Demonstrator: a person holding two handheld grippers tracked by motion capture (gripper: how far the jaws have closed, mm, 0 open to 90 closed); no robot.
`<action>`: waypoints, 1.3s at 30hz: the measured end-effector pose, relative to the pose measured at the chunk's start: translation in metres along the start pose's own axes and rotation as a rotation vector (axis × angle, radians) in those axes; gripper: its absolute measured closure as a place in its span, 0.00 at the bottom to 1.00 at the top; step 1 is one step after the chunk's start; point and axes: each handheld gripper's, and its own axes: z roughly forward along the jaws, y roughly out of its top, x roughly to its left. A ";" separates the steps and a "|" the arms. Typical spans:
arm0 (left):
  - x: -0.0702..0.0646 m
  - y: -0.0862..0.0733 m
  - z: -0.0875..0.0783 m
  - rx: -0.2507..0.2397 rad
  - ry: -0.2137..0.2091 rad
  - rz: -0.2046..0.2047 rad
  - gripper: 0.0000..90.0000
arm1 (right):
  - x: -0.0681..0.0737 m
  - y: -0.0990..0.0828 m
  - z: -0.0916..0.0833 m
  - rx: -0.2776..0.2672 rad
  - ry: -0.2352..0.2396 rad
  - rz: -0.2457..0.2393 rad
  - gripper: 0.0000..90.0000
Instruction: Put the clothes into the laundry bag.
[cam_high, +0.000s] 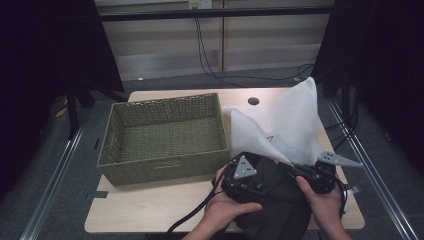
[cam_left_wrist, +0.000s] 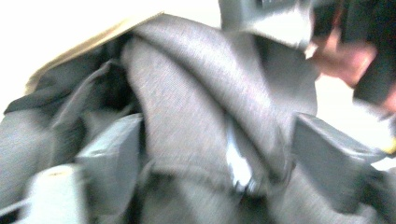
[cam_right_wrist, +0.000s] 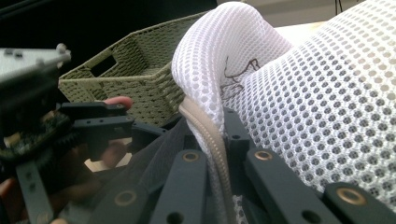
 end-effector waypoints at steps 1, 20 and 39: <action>0.003 -0.004 0.011 0.088 -0.049 0.002 0.15 | -0.001 0.000 0.001 -0.002 0.001 0.012 0.99; 0.002 0.005 0.004 -0.329 -0.116 -0.175 0.88 | 0.026 0.011 -0.010 -0.055 0.065 -0.013 0.99; 0.024 -0.026 -0.046 -0.020 0.028 -0.084 0.10 | -0.017 -0.007 -0.004 -0.018 -0.004 0.097 0.99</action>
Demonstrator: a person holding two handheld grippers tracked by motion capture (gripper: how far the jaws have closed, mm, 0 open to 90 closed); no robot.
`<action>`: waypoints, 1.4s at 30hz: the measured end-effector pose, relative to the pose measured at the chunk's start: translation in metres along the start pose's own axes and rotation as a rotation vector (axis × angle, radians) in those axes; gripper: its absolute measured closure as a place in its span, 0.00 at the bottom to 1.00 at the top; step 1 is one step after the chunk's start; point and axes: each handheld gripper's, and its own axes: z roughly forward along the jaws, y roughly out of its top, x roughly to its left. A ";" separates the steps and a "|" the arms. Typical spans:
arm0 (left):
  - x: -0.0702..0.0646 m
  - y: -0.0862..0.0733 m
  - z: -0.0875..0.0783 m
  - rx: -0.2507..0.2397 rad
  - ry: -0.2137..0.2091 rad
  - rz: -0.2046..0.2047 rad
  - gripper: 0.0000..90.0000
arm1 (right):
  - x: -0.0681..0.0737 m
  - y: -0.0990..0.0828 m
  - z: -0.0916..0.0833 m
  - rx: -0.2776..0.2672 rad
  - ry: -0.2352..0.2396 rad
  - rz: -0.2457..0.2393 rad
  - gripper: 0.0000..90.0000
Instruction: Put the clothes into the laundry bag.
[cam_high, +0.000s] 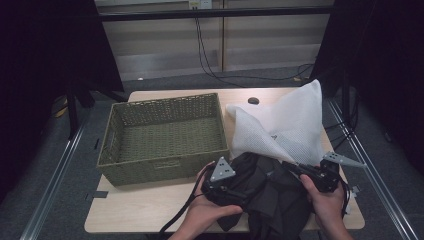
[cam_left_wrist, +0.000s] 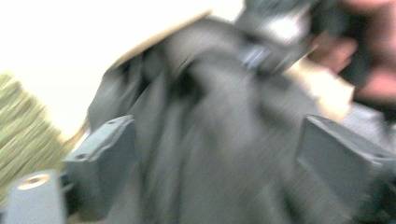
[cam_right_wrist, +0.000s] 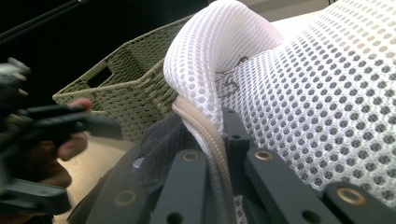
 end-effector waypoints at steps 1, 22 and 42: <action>0.005 -0.007 0.006 0.051 -0.014 -0.021 0.07 | 0.000 0.000 0.001 0.002 0.003 -0.001 0.99; -0.025 0.026 0.077 -0.178 -0.052 -0.088 0.84 | 0.032 0.013 -0.006 -0.012 0.176 -0.144 0.99; -0.019 -0.004 0.079 0.130 -0.056 -0.024 0.13 | 0.007 -0.015 0.024 0.124 0.095 -0.085 0.99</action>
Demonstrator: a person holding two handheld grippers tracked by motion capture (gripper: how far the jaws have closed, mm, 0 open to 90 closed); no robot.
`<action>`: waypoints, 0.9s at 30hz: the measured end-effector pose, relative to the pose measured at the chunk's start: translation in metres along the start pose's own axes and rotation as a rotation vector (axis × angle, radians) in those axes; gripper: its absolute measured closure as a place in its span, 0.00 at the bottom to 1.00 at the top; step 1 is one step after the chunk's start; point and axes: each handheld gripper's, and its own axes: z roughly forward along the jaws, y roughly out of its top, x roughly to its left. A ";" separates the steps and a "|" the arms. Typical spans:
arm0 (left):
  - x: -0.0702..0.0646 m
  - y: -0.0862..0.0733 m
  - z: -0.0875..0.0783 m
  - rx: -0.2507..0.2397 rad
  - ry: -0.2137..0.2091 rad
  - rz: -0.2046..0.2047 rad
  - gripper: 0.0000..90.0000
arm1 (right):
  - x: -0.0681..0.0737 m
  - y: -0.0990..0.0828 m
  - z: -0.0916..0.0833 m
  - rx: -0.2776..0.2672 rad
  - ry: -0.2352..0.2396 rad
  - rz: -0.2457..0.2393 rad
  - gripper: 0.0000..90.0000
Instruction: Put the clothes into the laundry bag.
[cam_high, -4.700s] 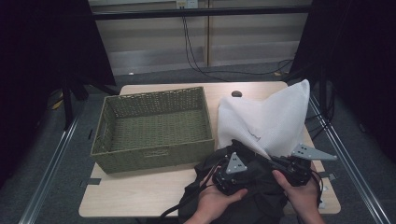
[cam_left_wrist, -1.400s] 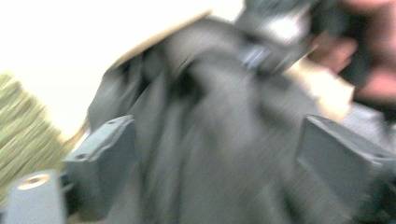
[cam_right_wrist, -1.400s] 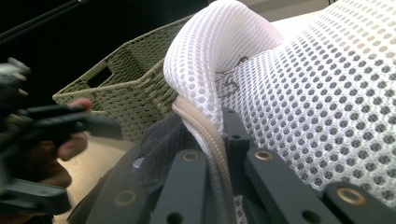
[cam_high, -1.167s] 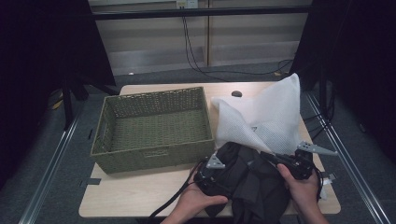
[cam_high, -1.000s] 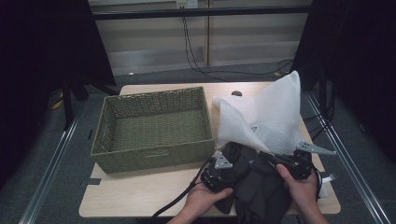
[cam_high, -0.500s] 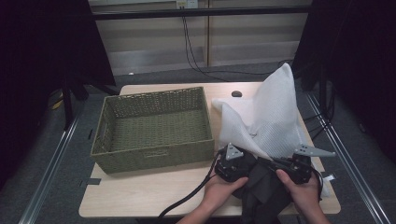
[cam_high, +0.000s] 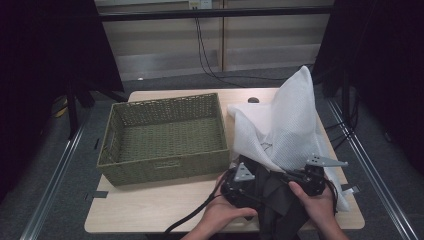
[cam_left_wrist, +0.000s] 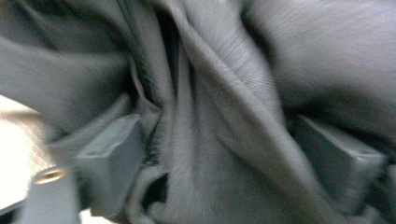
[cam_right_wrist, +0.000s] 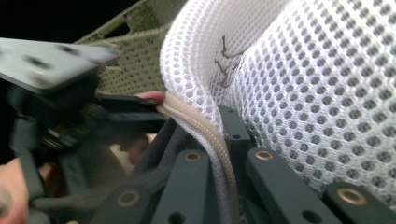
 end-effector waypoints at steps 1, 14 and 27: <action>0.000 0.001 0.002 0.006 0.003 0.002 0.12 | 0.001 -0.003 0.004 0.017 0.001 0.003 0.99; -0.026 0.026 -0.018 -0.326 0.011 -0.009 0.87 | 0.037 0.012 -0.014 -0.113 0.006 -0.051 0.99; -0.020 0.010 0.001 -0.166 0.226 0.162 0.54 | 0.017 0.003 -0.021 -0.076 -0.048 0.037 0.99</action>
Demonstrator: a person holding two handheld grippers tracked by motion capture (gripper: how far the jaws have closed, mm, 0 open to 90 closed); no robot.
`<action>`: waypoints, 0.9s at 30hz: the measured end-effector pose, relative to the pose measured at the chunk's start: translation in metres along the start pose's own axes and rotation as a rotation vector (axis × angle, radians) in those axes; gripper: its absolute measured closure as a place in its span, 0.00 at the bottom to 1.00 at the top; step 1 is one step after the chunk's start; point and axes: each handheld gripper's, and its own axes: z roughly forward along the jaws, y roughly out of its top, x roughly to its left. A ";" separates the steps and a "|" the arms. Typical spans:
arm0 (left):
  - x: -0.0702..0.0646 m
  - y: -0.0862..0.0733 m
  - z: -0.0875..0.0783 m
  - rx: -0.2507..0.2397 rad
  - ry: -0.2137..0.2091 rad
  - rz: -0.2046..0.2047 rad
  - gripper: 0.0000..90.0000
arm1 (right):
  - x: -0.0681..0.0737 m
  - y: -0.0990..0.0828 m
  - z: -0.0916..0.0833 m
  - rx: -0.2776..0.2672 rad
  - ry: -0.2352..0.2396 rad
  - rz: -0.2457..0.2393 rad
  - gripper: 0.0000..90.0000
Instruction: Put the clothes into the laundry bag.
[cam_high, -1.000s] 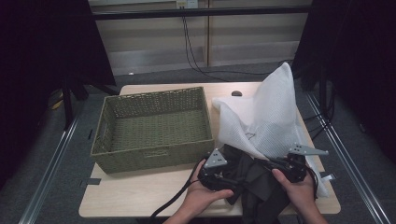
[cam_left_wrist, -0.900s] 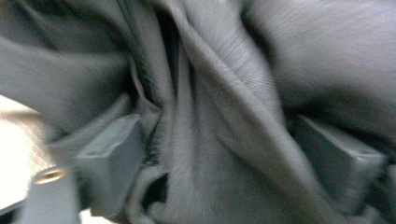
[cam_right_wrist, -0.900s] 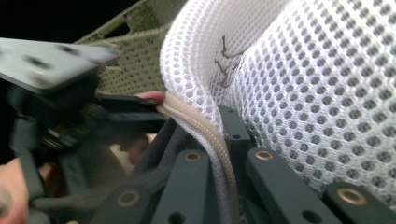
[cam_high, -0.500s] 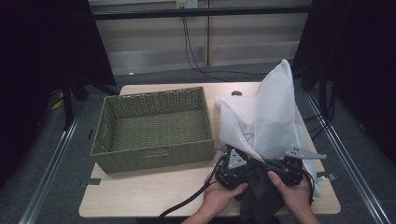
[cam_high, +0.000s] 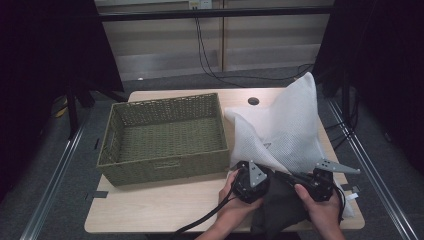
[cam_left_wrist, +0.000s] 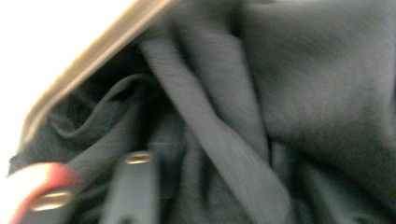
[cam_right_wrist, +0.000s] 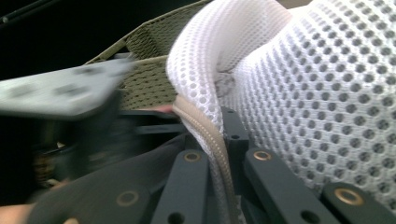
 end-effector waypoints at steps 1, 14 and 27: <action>0.003 -0.001 -0.009 -0.012 -0.043 -0.007 0.48 | -0.002 0.000 0.001 0.002 0.002 0.005 0.99; 0.016 -0.018 -0.029 0.021 -0.262 -0.058 0.30 | -0.009 -0.002 0.011 0.019 0.012 0.009 0.99; -0.003 0.011 -0.009 -0.086 -0.088 -0.136 0.94 | 0.010 0.005 0.004 0.008 0.061 0.016 0.99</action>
